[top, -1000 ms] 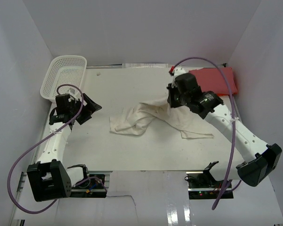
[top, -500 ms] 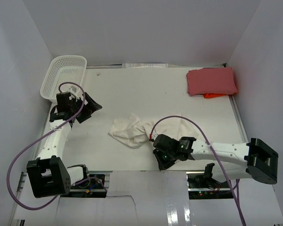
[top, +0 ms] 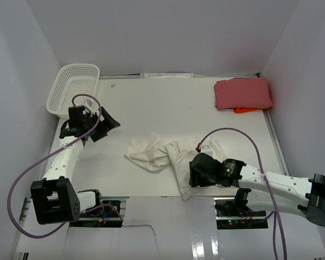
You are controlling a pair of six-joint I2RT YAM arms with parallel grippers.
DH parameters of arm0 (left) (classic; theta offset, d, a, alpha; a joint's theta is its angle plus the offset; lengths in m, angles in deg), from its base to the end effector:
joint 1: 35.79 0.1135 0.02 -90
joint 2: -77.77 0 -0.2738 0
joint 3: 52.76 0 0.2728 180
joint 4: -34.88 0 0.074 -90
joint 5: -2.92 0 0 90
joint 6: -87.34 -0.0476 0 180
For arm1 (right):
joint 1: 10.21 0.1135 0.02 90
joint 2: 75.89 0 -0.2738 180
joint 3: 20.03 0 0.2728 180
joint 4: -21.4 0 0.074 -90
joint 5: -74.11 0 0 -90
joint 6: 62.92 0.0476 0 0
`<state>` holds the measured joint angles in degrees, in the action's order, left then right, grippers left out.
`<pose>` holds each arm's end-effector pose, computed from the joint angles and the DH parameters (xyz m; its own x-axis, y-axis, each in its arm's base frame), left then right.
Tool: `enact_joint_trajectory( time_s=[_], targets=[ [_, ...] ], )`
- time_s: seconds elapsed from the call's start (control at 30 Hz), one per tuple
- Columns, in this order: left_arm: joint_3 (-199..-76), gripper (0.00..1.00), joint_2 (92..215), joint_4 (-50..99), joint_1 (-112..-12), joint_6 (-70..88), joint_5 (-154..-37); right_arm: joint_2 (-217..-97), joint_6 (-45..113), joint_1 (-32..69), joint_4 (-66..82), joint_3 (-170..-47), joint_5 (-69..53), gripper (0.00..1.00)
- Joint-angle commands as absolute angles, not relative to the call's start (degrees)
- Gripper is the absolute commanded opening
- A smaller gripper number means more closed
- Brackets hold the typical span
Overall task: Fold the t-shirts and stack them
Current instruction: Flatten out the tshirt
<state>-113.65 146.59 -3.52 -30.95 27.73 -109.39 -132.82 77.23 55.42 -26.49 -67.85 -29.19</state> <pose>0.2733 0.0050 0.2458 -0.7144 -0.5302 -0.4567 -0.2066 0.7834 -0.5862 0.0948 0.1827 0.1988 -0.8626 -0.0936 -0.4971 -0.2692 0.9169 0.2945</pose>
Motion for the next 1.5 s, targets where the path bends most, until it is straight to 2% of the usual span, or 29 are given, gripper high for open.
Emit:
enact_joint_trajectory(
  time_s=[0.0,0.33,0.53,0.87,1.33,1.4,1.47],
  targets=[
    [-115.6,0.98,145.6,-3.8,-31.5,26.7,-109.8,-130.6,84.4,54.8,-34.5,-64.5,-34.8,0.61],
    [-115.2,0.98,144.7,-3.9,-32.3,26.3,-109.2,-130.2,86.1,50.4,-35.3,-60.2,-35.9,0.57],
    [-115.3,0.98,144.7,-3.9,-32.5,26.2,-109.7,-134.0,84.7,47.3,-39.1,-63.0,-36.6,0.54],
    [-115.2,0.98,144.8,-4.0,-32.6,26.0,-109.7,-136.4,80.8,45.6,-30.2,-61.1,-30.1,0.52],
    [-115.2,0.98,145.1,-3.9,-32.6,26.0,-109.8,-140.7,78.1,45.7,-25.2,-61.9,-26.7,0.43],
    [-115.2,0.98,145.1,-3.9,-32.5,25.9,-109.9,-141.4,78.0,45.6,-23.7,-61.3,-26.3,0.33],
    [-115.1,0.98,145.1,-4.0,-32.6,25.7,-110.1,-141.5,78.0,45.5,-22.5,-60.8,-25.7,0.17]
  ],
)
